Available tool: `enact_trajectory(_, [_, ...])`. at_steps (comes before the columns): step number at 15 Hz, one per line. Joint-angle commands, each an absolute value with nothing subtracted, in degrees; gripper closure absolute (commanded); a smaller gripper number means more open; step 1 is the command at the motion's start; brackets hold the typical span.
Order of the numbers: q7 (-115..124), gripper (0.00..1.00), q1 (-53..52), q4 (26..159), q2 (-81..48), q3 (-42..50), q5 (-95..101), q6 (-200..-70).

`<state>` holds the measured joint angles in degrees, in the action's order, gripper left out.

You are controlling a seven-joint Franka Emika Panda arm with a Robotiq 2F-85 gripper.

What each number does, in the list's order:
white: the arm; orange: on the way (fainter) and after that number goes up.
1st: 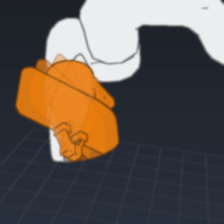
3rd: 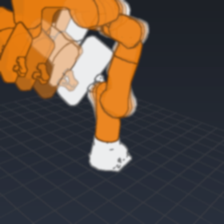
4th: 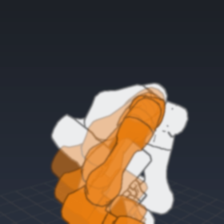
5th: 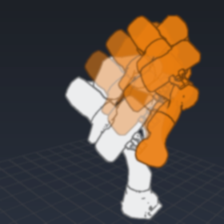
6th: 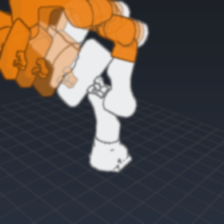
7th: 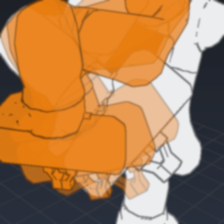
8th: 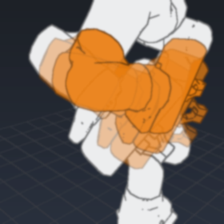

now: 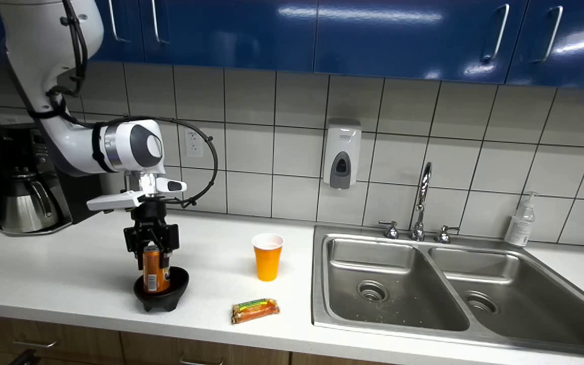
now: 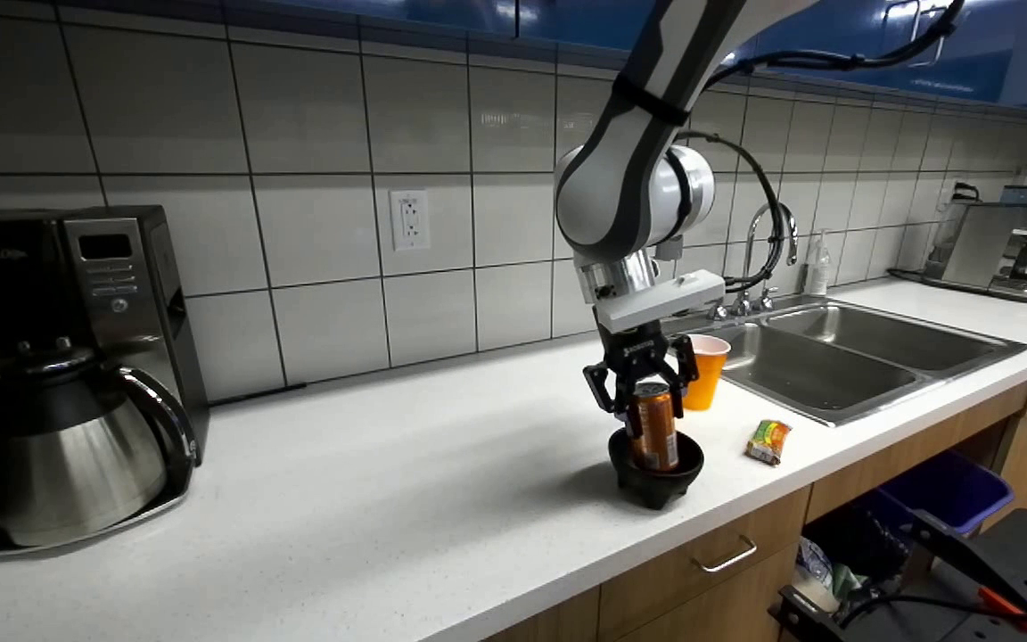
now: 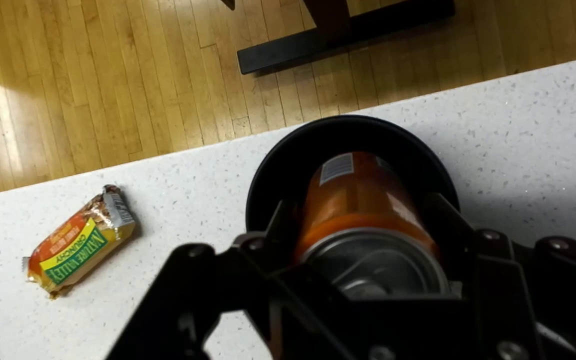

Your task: Place the orange can in the black bowl

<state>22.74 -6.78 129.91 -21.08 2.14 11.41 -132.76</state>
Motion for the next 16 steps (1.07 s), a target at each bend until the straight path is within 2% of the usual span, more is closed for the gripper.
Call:
enact_trajectory(1, [23.08,0.59,-6.97,129.41,-21.31,2.21,10.13,-134.58])
enact_trajectory(16, [23.87,0.59,-7.87,129.37,-24.43,4.06,10.83,-140.64])
